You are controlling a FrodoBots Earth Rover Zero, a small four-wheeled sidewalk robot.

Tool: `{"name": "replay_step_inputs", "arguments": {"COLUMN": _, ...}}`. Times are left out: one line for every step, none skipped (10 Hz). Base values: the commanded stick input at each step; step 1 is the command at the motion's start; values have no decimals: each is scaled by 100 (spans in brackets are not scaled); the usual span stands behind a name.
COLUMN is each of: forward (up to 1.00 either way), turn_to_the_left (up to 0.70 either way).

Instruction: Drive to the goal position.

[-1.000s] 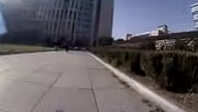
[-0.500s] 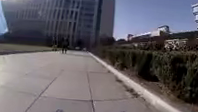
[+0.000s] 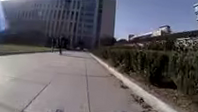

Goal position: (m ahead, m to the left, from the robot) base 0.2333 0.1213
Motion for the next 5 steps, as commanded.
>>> {"name": "replay_step_inputs", "arguments": {"forward": 70, "turn_to_the_left": 0}}
{"name": "replay_step_inputs", "arguments": {"forward": 70, "turn_to_the_left": 0}}
{"name": "replay_step_inputs", "arguments": {"forward": 70, "turn_to_the_left": 0}}
{"name": "replay_step_inputs", "arguments": {"forward": 70, "turn_to_the_left": 0}}
{"name": "replay_step_inputs", "arguments": {"forward": 70, "turn_to_the_left": 0}}
